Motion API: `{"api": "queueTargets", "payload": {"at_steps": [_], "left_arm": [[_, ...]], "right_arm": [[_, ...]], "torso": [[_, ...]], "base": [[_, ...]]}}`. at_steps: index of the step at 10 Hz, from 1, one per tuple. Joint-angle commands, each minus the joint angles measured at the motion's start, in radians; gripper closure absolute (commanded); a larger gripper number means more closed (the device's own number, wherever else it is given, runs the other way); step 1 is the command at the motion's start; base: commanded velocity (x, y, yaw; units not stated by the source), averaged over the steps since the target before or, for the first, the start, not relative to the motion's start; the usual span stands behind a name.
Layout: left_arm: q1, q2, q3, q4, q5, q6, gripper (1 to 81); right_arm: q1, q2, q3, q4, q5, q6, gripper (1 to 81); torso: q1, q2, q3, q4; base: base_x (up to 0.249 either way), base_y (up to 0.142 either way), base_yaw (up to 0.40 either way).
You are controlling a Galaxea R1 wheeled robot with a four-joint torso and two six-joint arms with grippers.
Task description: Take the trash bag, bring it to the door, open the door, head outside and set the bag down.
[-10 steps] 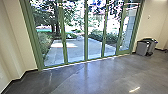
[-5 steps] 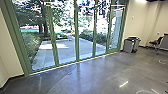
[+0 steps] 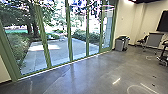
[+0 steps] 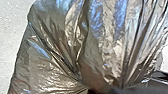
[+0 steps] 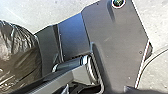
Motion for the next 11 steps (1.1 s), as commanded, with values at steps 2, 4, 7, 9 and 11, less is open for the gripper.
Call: {"api": "queueTargets", "payload": {"at_steps": [2,4,7,9,11], "left_arm": [[-0.059,-0.003,-0.004,0.008,0.066,0.005,81.1],[-0.059,-0.003,-0.006,0.007,0.066,0.005,81.1],[-0.059,-0.001,-0.011,0.007,0.066,0.007,81.1],[-0.059,-0.003,-0.011,0.007,0.066,0.007,81.1],[-0.059,-0.003,-0.011,0.007,0.068,0.007,81.1]], "right_arm": [[0.047,0.003,0.006,0.004,-0.056,-0.001,1.0],[0.047,0.003,0.006,0.004,-0.055,-0.001,1.0],[0.047,0.003,0.006,0.004,-0.055,-0.001,1.0],[0.047,0.003,0.006,0.004,-0.055,-0.001,1.0],[0.047,0.005,0.006,0.004,-0.055,-0.001,1.0]], "torso": [[0.000,0.000,0.000,0.000],[0.000,0.000,0.000,0.000],[0.000,0.000,0.000,0.000],[0.000,0.000,0.000,0.000],[0.000,0.000,0.000,0.000]], "base": [[0.000,0.000,-0.162],[0.000,0.000,-0.135],[0.000,0.000,-0.069],[0.000,0.000,0.000],[-0.031,0.000,0.000]]}}
